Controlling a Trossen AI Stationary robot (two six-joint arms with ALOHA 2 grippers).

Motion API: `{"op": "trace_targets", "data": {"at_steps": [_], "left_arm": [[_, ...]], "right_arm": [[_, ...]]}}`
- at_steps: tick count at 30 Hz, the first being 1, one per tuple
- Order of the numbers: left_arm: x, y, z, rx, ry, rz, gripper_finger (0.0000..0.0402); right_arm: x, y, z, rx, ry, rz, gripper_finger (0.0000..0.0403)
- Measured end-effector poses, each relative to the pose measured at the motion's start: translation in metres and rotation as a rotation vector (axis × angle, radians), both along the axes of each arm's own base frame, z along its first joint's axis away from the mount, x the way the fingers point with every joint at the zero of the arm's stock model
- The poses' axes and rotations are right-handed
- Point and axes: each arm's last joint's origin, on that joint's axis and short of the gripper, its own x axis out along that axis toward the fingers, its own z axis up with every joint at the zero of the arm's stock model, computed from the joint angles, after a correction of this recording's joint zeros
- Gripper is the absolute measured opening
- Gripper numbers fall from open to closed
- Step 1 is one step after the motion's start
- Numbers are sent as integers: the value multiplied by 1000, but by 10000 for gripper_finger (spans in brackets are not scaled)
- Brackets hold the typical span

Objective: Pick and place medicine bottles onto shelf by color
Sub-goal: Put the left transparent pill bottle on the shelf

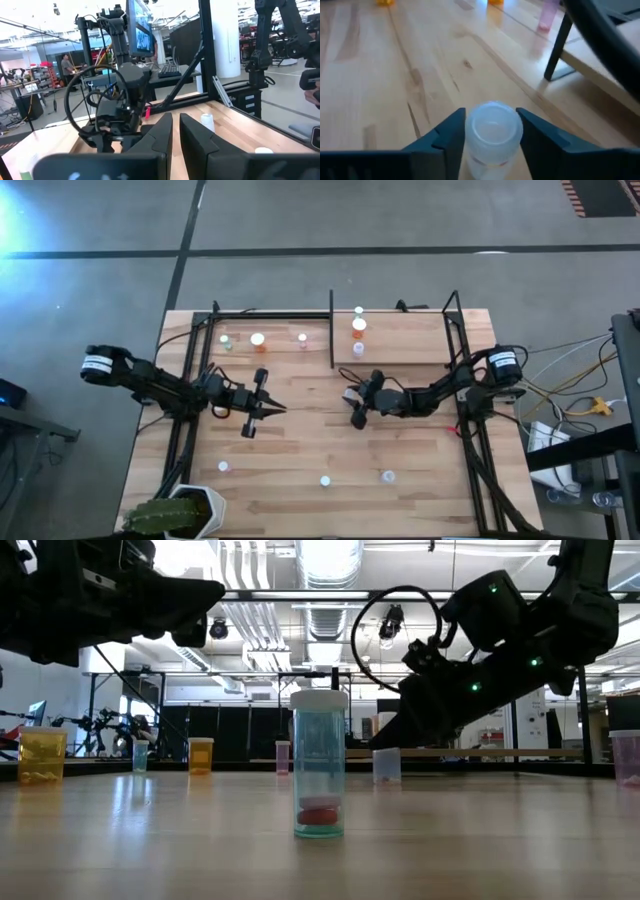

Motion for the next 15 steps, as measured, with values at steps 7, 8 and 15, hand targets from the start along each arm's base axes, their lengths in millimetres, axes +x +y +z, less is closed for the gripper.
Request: {"op": "trace_targets", "data": {"at_steps": [7,8,15], "left_arm": [[0,0,0,0,1,0,15],[0,0,0,0,1,1,15],[0,0,0,0,1,1,15]], "right_arm": [[0,0,12,-27,-29,15,129],[0,0,18,-36,-45,18,131],[-26,-15,75,-128,-27,-161,138]]}}
